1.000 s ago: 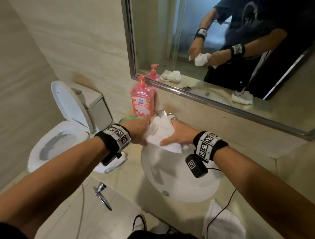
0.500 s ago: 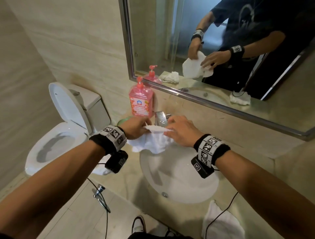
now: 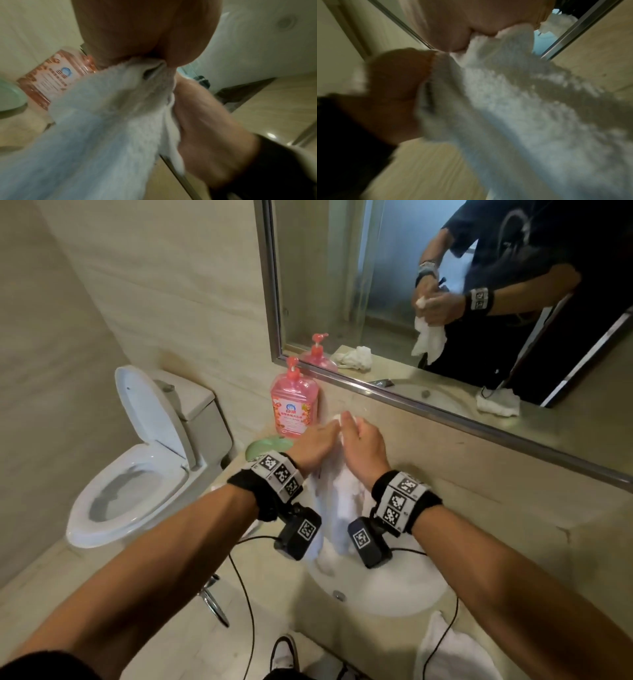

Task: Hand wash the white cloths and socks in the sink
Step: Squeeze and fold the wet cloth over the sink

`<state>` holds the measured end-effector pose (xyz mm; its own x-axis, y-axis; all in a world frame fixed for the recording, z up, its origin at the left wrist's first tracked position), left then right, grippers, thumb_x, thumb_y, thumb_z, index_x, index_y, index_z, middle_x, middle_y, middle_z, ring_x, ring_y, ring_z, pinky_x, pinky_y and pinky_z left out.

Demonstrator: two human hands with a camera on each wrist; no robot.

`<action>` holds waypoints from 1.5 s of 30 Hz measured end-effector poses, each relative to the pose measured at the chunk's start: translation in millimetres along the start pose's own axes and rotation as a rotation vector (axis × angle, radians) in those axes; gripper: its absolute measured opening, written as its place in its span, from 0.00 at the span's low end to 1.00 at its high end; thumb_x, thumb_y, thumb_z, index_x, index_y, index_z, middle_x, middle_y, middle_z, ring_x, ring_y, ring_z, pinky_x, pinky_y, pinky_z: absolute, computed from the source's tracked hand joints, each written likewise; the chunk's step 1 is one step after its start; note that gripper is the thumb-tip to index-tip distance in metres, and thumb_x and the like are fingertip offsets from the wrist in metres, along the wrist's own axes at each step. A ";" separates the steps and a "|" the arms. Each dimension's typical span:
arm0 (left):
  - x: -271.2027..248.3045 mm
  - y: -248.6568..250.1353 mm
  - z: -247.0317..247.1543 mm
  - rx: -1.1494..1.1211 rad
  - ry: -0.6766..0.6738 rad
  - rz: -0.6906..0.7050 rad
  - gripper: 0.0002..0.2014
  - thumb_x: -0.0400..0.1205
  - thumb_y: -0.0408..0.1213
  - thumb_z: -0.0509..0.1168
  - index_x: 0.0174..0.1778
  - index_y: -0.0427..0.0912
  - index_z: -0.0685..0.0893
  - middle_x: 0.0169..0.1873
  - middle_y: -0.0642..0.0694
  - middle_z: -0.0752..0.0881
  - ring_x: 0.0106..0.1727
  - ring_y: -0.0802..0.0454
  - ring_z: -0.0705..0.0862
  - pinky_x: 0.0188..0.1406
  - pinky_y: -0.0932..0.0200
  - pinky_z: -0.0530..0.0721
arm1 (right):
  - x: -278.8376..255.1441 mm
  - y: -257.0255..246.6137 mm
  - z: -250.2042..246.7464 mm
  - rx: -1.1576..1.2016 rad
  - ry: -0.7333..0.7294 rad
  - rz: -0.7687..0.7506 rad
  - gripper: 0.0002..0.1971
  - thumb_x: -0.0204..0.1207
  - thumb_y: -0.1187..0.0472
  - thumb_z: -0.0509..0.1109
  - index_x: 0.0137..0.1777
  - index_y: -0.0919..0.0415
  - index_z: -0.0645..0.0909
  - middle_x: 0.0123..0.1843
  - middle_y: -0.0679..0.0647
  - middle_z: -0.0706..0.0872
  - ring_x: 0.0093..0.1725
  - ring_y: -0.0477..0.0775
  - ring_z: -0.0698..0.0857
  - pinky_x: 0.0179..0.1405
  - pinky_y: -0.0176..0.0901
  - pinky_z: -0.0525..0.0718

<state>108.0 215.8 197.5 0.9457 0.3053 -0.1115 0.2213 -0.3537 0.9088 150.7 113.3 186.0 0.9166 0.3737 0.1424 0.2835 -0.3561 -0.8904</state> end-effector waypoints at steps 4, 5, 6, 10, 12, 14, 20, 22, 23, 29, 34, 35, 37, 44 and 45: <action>-4.2 -0.7 -0.9 -0.053 -0.074 -0.009 0.17 0.91 0.42 0.51 0.40 0.48 0.81 0.51 0.38 0.86 0.51 0.45 0.84 0.63 0.45 0.83 | 0.6 11.8 2.6 -0.032 -0.024 -0.006 0.22 0.90 0.45 0.55 0.42 0.55 0.82 0.40 0.49 0.88 0.39 0.44 0.84 0.38 0.33 0.77; -7.9 -1.7 2.4 -0.096 -0.132 -0.020 0.17 0.91 0.42 0.51 0.42 0.47 0.81 0.53 0.37 0.86 0.54 0.43 0.84 0.66 0.43 0.83 | 5.1 15.3 -2.0 -0.064 -0.035 0.026 0.22 0.90 0.46 0.55 0.42 0.56 0.82 0.42 0.53 0.88 0.42 0.49 0.85 0.41 0.39 0.77; -11.1 -1.2 3.3 -0.124 -0.177 -0.020 0.16 0.91 0.43 0.52 0.45 0.47 0.83 0.55 0.37 0.86 0.57 0.43 0.85 0.67 0.45 0.82 | 9.1 18.0 -8.1 -0.084 -0.066 0.046 0.22 0.90 0.47 0.55 0.45 0.59 0.84 0.44 0.55 0.89 0.45 0.54 0.85 0.45 0.43 0.78; -10.8 -4.3 -25.0 0.293 -0.355 0.053 0.14 0.87 0.52 0.60 0.56 0.48 0.86 0.54 0.46 0.88 0.53 0.52 0.86 0.56 0.56 0.83 | 7.0 24.7 -23.4 -0.106 -0.217 -0.012 0.21 0.85 0.40 0.61 0.39 0.54 0.77 0.35 0.48 0.83 0.40 0.54 0.82 0.37 0.47 0.77; -8.2 -19.1 -38.2 0.650 -0.435 0.046 0.16 0.81 0.47 0.70 0.61 0.42 0.83 0.56 0.43 0.88 0.55 0.45 0.86 0.58 0.49 0.84 | 4.3 30.1 -29.4 -0.180 -0.342 -0.041 0.21 0.74 0.35 0.73 0.46 0.53 0.77 0.42 0.49 0.84 0.40 0.51 0.81 0.37 0.44 0.77; -8.5 -33.5 -47.1 0.887 -0.418 -0.012 0.14 0.77 0.39 0.71 0.57 0.39 0.82 0.52 0.41 0.87 0.52 0.40 0.87 0.53 0.48 0.86 | 4.9 34.3 -34.4 -0.414 -0.506 -0.104 0.27 0.67 0.41 0.82 0.58 0.54 0.77 0.53 0.50 0.84 0.48 0.51 0.82 0.41 0.41 0.76; -11.6 -45.9 -65.1 0.359 -0.281 -0.037 0.11 0.85 0.49 0.65 0.44 0.46 0.85 0.37 0.49 0.89 0.31 0.52 0.86 0.33 0.54 0.87 | 10.0 62.8 -56.8 -0.257 -0.425 0.130 0.16 0.78 0.48 0.75 0.41 0.62 0.84 0.33 0.50 0.83 0.33 0.47 0.81 0.36 0.43 0.75; -13.2 -41.4 -56.1 0.133 -0.149 -0.056 0.19 0.86 0.53 0.63 0.47 0.40 0.87 0.43 0.40 0.91 0.40 0.42 0.90 0.48 0.41 0.90 | 2.4 58.6 -44.1 0.004 -0.246 0.170 0.12 0.81 0.51 0.73 0.43 0.60 0.86 0.34 0.46 0.86 0.36 0.47 0.84 0.38 0.40 0.78; -12.4 -36.6 -48.8 0.040 -0.096 -0.079 0.23 0.86 0.56 0.61 0.50 0.36 0.87 0.48 0.36 0.91 0.47 0.36 0.90 0.54 0.37 0.88 | -3.8 50.8 -29.9 0.074 -0.195 0.143 0.10 0.82 0.52 0.72 0.43 0.57 0.86 0.34 0.42 0.88 0.36 0.44 0.86 0.37 0.36 0.80; -10.1 5.5 -3.8 -0.234 -0.049 -0.139 0.26 0.84 0.61 0.55 0.45 0.41 0.85 0.48 0.31 0.89 0.53 0.31 0.89 0.59 0.36 0.87 | -1.8 8.5 6.5 0.196 0.011 0.255 0.23 0.83 0.36 0.62 0.41 0.55 0.85 0.30 0.46 0.88 0.30 0.42 0.87 0.23 0.30 0.78; -7.3 7.3 -8.2 -0.066 0.019 -0.089 0.21 0.89 0.52 0.52 0.38 0.43 0.81 0.42 0.36 0.85 0.39 0.45 0.84 0.41 0.56 0.83 | -10.3 7.5 12.5 0.174 0.025 0.200 0.25 0.84 0.38 0.63 0.38 0.59 0.84 0.24 0.44 0.85 0.24 0.35 0.83 0.17 0.27 0.74; -9.4 6.5 -6.6 -0.066 -0.002 -0.092 0.20 0.89 0.50 0.53 0.39 0.43 0.81 0.44 0.34 0.85 0.41 0.43 0.84 0.44 0.52 0.84 | -8.3 9.5 11.5 0.174 0.031 0.206 0.25 0.84 0.39 0.63 0.40 0.60 0.85 0.26 0.44 0.87 0.27 0.38 0.85 0.21 0.29 0.78; -14.2 1.2 -0.3 -0.136 -0.124 -0.128 0.21 0.88 0.50 0.56 0.47 0.36 0.85 0.53 0.27 0.86 0.52 0.32 0.87 0.59 0.39 0.86 | 2.3 11.3 0.7 0.131 0.028 0.265 0.25 0.84 0.39 0.63 0.52 0.63 0.87 0.42 0.50 0.92 0.43 0.51 0.89 0.40 0.38 0.85; -15.8 -29.3 -41.9 0.829 -0.400 0.056 0.18 0.75 0.50 0.73 0.56 0.46 0.84 0.54 0.46 0.88 0.54 0.44 0.85 0.58 0.55 0.82 | 8.7 14.9 -28.8 -0.187 -0.429 -0.062 0.24 0.73 0.38 0.75 0.55 0.59 0.87 0.48 0.53 0.93 0.46 0.48 0.89 0.47 0.43 0.85; -15.4 -36.6 -46.4 0.978 -0.395 0.055 0.17 0.76 0.48 0.71 0.56 0.44 0.84 0.54 0.43 0.88 0.55 0.42 0.84 0.59 0.53 0.82 | 7.5 16.5 -31.4 -0.341 -0.529 -0.155 0.23 0.70 0.41 0.79 0.57 0.57 0.86 0.51 0.50 0.91 0.47 0.48 0.87 0.46 0.41 0.83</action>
<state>74.3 265.1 184.5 0.9316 0.0195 -0.3631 0.1047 -0.9706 0.2165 171.1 83.4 185.9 0.6195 0.7833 -0.0517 0.5549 -0.4835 -0.6770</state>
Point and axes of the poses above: each hand's wrist, its own x-axis towards the middle knuckle, its own z-axis out of the palm, y = z × x, the point moved 2 cm from there along x, towards the middle knuckle
